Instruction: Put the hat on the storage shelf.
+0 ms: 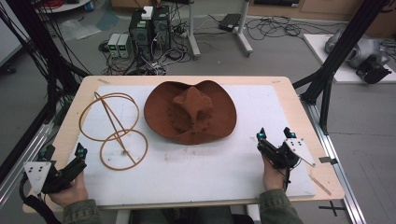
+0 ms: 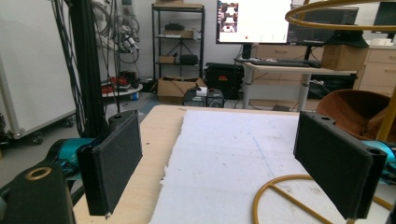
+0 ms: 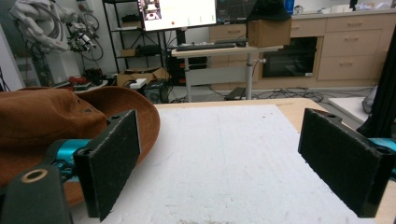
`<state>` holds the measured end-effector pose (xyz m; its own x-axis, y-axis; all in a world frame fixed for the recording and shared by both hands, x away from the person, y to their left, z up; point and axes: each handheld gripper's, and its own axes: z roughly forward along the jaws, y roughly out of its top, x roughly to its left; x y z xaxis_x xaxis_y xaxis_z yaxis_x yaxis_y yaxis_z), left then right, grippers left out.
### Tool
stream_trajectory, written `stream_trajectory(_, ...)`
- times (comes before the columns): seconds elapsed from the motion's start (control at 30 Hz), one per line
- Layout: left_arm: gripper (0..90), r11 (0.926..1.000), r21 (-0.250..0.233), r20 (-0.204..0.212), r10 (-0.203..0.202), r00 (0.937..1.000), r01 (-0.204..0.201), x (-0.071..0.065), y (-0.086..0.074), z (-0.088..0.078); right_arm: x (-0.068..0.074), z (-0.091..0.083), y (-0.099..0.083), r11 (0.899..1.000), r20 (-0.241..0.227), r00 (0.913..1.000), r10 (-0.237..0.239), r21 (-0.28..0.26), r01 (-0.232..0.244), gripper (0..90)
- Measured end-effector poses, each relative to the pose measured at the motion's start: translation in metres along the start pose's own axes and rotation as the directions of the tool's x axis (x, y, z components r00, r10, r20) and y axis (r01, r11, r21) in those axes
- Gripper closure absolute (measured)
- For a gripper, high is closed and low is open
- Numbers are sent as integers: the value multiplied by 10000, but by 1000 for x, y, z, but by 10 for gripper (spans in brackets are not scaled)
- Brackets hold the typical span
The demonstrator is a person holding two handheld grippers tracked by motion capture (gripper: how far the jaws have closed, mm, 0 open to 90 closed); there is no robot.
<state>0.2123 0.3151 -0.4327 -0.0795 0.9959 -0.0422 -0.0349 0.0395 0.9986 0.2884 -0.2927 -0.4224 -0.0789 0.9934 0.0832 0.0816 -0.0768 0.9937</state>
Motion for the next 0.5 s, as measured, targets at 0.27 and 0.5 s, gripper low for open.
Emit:
stream_trajectory(0.27,156,10000,53,86,6,10000,-7,-2,0,1,-1,1,0,9999,-50,9999,93,61,-92,122)
stream_trajectory(0.5,155,9999,108,137,-57,9999,56,-1,-2,2,-1,1,0,9999,-87,9999,129,53,-129,122)
